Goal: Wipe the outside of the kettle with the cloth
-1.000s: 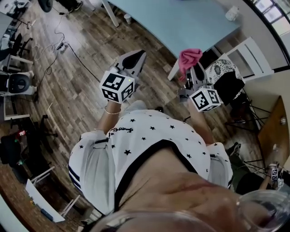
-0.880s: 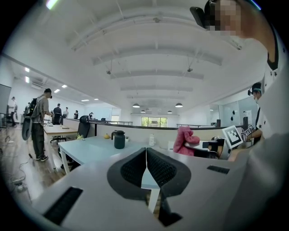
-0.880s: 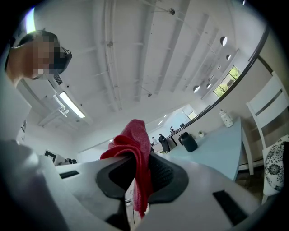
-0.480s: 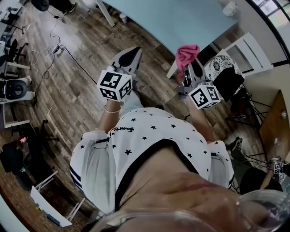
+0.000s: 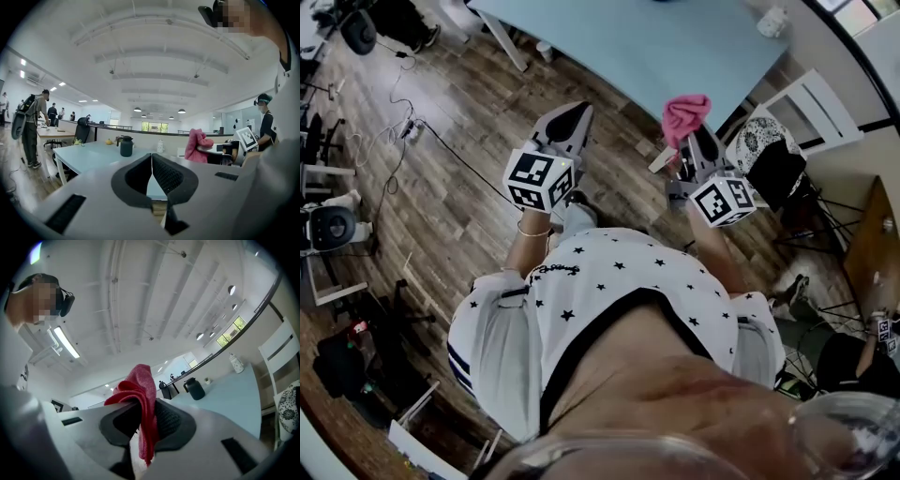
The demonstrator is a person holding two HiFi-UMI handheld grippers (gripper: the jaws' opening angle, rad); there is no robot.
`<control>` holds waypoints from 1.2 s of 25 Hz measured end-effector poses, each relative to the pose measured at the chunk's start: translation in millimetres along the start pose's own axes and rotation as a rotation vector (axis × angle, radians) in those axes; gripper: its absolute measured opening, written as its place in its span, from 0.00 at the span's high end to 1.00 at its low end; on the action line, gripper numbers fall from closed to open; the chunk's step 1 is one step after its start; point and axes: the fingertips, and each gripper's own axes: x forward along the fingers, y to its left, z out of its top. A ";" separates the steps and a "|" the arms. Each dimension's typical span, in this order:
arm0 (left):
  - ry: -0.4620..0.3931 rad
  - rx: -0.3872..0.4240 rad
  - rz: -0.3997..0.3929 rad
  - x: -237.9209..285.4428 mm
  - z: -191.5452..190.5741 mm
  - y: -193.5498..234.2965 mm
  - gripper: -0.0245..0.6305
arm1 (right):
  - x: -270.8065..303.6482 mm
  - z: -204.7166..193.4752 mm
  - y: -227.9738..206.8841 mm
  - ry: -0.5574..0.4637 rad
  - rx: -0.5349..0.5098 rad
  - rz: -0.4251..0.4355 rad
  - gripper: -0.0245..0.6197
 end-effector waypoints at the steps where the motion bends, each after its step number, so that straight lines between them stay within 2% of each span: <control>1: -0.003 -0.001 -0.003 1.7 2.2 9.0 0.92 | 7.7 -1.6 2.2 0.000 -0.003 -0.002 0.86; 10: -0.028 -0.007 -0.035 13.2 12.7 79.5 0.92 | 83.3 -22.5 23.9 0.029 -0.033 -0.008 0.86; 20: -0.024 0.000 -0.022 0.9 14.8 166.6 0.92 | 162.8 -51.1 58.3 0.031 -0.036 0.010 0.86; 30: -0.039 -0.007 -0.029 -6.6 18.9 229.2 0.92 | 215.8 -70.3 79.1 0.041 -0.051 -0.007 0.86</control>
